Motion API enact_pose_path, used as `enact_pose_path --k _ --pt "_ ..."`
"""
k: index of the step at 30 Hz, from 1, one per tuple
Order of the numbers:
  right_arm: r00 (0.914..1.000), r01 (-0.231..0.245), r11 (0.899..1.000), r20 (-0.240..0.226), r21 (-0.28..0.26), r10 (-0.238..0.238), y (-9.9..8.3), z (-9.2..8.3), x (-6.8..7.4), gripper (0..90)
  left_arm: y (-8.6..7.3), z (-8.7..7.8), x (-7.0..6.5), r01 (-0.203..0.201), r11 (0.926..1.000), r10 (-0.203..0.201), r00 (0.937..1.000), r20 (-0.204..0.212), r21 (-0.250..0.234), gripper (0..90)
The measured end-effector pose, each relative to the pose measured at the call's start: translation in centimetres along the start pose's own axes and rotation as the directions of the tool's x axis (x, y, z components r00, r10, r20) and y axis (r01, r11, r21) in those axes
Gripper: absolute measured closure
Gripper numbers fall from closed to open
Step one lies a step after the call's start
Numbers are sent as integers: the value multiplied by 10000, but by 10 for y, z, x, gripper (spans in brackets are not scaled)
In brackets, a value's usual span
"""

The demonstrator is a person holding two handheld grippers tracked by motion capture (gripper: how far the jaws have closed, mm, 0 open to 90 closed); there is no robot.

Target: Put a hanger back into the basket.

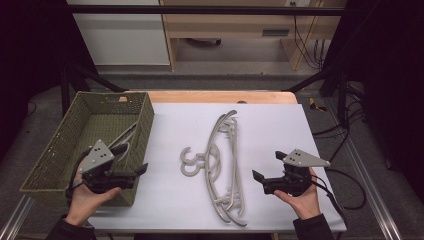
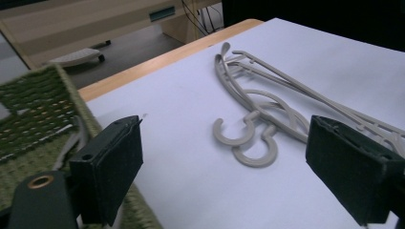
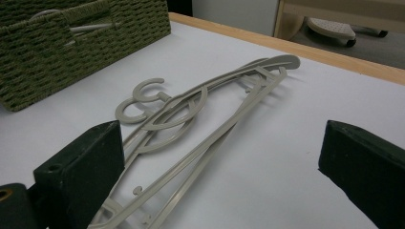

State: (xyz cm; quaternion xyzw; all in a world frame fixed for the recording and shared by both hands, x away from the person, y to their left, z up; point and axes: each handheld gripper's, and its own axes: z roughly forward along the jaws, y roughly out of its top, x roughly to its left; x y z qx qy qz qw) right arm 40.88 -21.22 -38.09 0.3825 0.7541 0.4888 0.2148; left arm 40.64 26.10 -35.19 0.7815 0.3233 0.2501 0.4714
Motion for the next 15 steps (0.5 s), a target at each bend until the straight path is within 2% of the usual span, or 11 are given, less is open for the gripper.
enact_pose_path --k 11,15 --pt "10000 18 9998 20 207 -18 4 9 9 24 -18 16 -13 275 9996 -271 9984 491 -84 116" --pt "10000 94 9995 28 312 -95 8 14 16 28 -19 20 -16 181 9998 -184 9981 590 57 112"
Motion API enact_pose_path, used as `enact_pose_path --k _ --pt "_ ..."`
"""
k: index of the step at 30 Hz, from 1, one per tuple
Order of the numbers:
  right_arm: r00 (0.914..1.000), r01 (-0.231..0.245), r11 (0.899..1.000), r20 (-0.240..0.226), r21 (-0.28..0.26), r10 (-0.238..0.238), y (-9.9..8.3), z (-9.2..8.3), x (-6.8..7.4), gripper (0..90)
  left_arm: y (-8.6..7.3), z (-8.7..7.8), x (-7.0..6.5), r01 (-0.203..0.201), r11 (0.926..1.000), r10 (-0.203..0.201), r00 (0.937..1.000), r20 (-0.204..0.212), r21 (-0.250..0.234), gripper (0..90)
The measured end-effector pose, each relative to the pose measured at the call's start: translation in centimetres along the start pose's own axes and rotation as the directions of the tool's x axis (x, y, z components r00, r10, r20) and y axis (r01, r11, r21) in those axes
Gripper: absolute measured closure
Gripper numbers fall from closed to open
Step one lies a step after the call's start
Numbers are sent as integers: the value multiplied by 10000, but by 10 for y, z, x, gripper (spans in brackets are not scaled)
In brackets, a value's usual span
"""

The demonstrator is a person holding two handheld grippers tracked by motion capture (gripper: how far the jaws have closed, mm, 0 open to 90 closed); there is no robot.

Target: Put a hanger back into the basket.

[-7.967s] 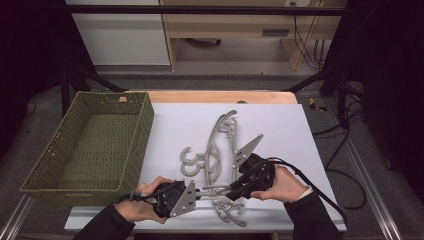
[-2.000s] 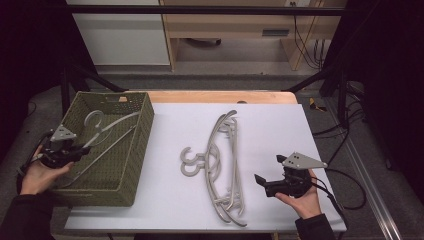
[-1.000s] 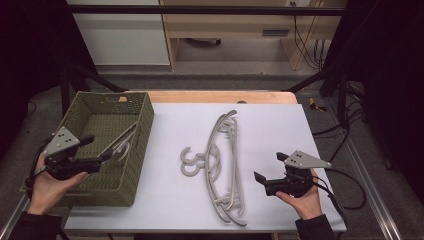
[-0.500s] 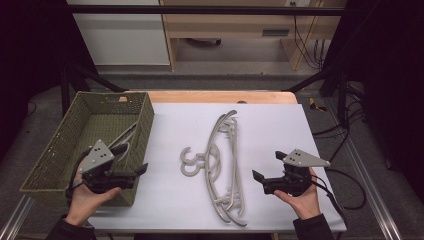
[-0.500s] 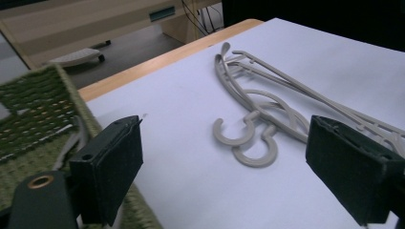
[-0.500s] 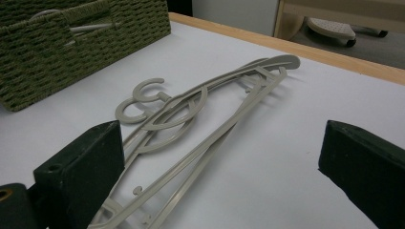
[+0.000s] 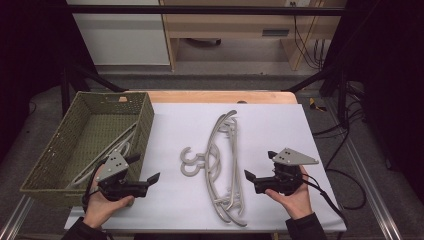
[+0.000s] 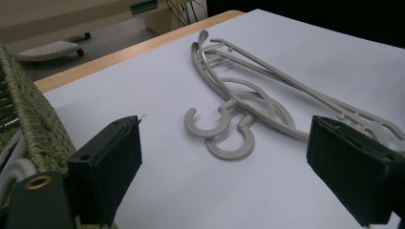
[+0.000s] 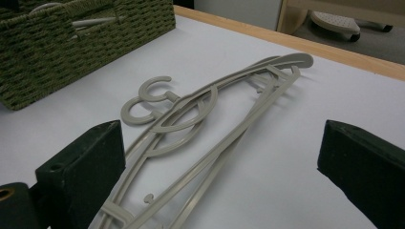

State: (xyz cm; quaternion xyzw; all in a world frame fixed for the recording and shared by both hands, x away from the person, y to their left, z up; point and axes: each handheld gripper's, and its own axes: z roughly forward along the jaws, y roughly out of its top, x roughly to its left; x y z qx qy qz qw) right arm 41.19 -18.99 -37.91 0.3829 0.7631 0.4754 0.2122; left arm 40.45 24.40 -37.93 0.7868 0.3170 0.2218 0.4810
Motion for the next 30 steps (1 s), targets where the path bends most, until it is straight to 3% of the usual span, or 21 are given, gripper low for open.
enact_pose_path --k 6,9,15,18,21,22,30 --pt "9999 72 9995 -154 315 -67 10 13 13 46 -2 3 -3 -139 9999 139 9993 335 1 105" --pt "9998 185 9977 -28 650 -184 15 21 21 59 -3 4 -4 -210 9998 208 9990 398 40 100" --pt "9992 367 9952 -216 902 -349 21 35 34 75 -4 6 -5 -284 9994 275 9988 405 199 99" --pt "9989 379 9933 -301 1093 -348 22 50 43 126 -3 6 -6 -377 9992 371 9982 469 126 100" --pt "9985 463 9887 -348 1428 -417 20 60 48 139 -3 5 -6 -397 9991 390 9979 517 117 101" --pt "9982 539 9827 -370 1774 -480 18 69 53 161 -3 5 -6 -390 9991 383 9979 514 136 101" --pt "9977 651 9542 -365 2921 -569 6 108 73 214 -3 4 -4 -405 9991 396 9976 574 134 101"
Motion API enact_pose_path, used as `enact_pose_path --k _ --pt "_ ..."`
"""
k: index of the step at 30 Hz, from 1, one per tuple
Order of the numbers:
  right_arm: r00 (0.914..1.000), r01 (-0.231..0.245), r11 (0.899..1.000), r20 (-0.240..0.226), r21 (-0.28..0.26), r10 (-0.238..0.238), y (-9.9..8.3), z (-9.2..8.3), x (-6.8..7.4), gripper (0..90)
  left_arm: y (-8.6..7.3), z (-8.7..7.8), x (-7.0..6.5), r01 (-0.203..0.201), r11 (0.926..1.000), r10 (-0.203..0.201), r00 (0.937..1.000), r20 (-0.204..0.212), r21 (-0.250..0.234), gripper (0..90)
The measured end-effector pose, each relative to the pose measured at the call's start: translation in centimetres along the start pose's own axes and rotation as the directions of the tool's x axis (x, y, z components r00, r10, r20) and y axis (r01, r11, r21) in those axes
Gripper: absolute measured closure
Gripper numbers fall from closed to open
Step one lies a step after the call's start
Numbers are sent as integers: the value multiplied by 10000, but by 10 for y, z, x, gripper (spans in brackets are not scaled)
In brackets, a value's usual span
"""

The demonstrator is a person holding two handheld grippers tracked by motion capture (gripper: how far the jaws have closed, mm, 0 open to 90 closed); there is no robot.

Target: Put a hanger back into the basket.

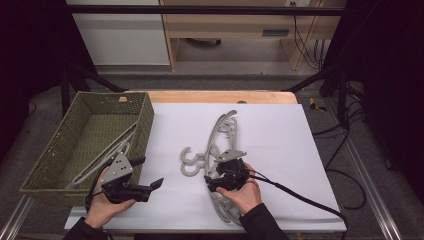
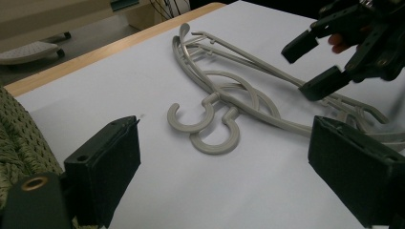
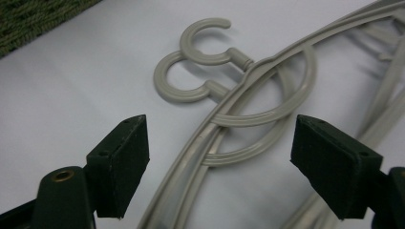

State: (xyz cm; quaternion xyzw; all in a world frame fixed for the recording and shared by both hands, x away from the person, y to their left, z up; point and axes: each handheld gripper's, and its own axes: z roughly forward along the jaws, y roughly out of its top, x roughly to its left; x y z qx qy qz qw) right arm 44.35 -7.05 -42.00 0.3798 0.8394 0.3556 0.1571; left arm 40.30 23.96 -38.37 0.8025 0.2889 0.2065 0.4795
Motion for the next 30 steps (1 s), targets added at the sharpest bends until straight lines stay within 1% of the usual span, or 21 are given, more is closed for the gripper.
enact_pose_path --k 2,3,4,6,8,9,10,11,12,13,14,15,16,18,19,20,22,25,26,28,30 --pt "10000 15 9997 -20 257 -15 0 8 3 228 0 0 0 -11 10000 11 10000 -8 28 99" --pt "10000 15 9997 -20 257 -15 0 8 3 228 0 0 0 -11 10000 11 10000 -8 28 99" --pt "9999 120 9987 5 486 -121 -1 16 7 237 0 0 0 -12 10000 12 10000 7 17 98" --pt "9997 223 9971 64 721 -229 -2 22 11 251 0 -1 1 -14 10000 14 10000 -26 1 98" --pt "9994 293 9954 169 909 -309 -4 28 13 285 0 -1 1 -4 10000 4 10000 -17 -7 99" --pt "9994 293 9954 169 909 -309 -4 28 13 285 0 -1 1 -4 10000 4 10000 -17 -7 99" --pt "9992 291 9932 228 1125 -319 -7 31 14 322 1 -1 1 -10 10000 10 10000 -23 -16 100" --pt "9992 291 9932 228 1125 -319 -7 31 14 322 1 -1 1 -10 10000 10 10000 -23 -16 100" --pt "9985 405 9905 313 1314 -450 -9 34 15 364 1 -1 0 -30 10000 30 10000 -20 -4 100" --pt "9985 405 9905 313 1314 -450 -9 34 15 364 1 -1 0 -30 10000 30 10000 -20 -4 100" --pt "9988 406 9887 205 1441 -440 -11 37 17 405 1 -1 1 -14 10000 14 10000 -19 -1 101" --pt "9988 427 9873 171 1527 -458 -11 38 17 437 1 -1 1 -11 10000 11 10000 -21 2 101" --pt "9988 427 9873 171 1527 -458 -11 38 17 437 1 -1 1 -11 10000 11 10000 -21 2 102" --pt "9991 381 9855 108 1653 -405 -12 39 17 471 1 -1 1 -19 10000 19 10000 -45 27 103" --pt "9997 235 9833 -41 1806 -231 -12 40 17 527 1 -1 1 -15 10000 15 10000 -32 42 104" --pt "9997 235 9833 -41 1806 -231 -12 40 17 527 1 -1 1 -15 10000 15 10000 -32 42 104" --pt "9996 155 9801 -250 1981 -107 -12 40 17 606 1 -1 1 -19 10000 19 10000 -32 34 105" --pt "9994 179 9764 -320 2154 -113 -12 38 15 648 1 -2 1 -26 10000 26 10000 -33 23 107" --pt "9994 89 9755 -348 2198 -12 -11 37 15 659 1 -2 1 -27 10000 27 10000 -17 37 107" --pt "9990 73 9757 -440 2188 24 -10 35 15 697 1 -2 0 -39 10000 39 10000 -13 33 108" --pt "9987 100 9747 -518 2234 17 -10 34 15 708 1 -2 0 -41 10000 41 10000 -13 40 108"
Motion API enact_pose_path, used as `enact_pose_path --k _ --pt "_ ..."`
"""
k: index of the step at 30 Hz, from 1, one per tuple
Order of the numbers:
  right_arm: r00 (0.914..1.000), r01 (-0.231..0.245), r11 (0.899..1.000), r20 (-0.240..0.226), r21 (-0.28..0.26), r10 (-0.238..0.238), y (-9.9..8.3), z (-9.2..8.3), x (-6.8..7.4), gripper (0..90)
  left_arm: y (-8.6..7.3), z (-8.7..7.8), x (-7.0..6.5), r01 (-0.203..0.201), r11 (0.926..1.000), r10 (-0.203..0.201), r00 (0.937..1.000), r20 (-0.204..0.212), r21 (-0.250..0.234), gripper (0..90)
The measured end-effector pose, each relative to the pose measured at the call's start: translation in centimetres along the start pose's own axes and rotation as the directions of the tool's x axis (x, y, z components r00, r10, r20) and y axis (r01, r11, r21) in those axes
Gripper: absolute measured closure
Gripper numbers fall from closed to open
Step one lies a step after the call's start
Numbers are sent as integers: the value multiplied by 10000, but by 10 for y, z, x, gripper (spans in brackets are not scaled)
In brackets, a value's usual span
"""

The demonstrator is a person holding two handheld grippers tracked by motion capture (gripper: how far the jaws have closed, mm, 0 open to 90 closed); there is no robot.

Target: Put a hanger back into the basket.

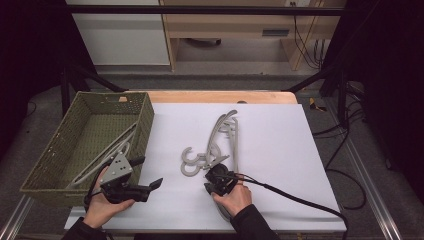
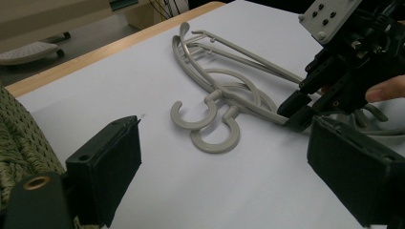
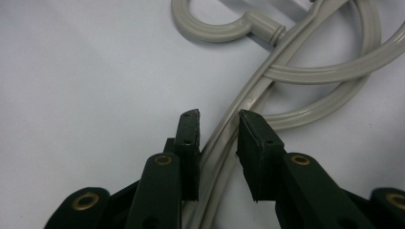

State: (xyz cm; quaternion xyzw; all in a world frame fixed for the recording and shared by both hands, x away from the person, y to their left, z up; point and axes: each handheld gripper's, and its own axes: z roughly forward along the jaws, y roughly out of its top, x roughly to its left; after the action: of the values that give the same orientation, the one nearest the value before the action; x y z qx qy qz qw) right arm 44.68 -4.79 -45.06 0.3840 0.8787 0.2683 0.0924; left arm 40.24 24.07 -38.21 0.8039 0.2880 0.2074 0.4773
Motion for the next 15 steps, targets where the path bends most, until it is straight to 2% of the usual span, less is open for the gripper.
enact_pose_path --k 5,6,7,8,12,13,15 --pt "9989 -419 9989 -183 197 423 0 -3 1 737 0 0 0 -6 10000 6 10000 7 1 110" --pt "9995 -307 9994 -118 179 309 0 -4 0 739 0 0 0 0 10000 0 10000 2 4 110" --pt "9994 -318 9993 -139 181 321 -1 -4 1 740 0 0 0 5 10000 -5 10000 7 9 110" --pt "9985 -524 9982 -136 284 528 -1 -5 2 742 0 0 0 -4 10000 4 10000 5 24 110" --pt "9990 -434 9987 -41 249 435 -2 -6 3 732 0 1 0 -17 10000 17 10000 13 54 111" --pt "9995 -307 9995 1 119 307 -3 -5 3 711 0 1 0 -17 10000 17 10000 13 54 111" --pt "9992 -232 9996 315 -138 236 -3 -1 2 598 -1 1 0 -36 10000 36 10000 13 64 111"
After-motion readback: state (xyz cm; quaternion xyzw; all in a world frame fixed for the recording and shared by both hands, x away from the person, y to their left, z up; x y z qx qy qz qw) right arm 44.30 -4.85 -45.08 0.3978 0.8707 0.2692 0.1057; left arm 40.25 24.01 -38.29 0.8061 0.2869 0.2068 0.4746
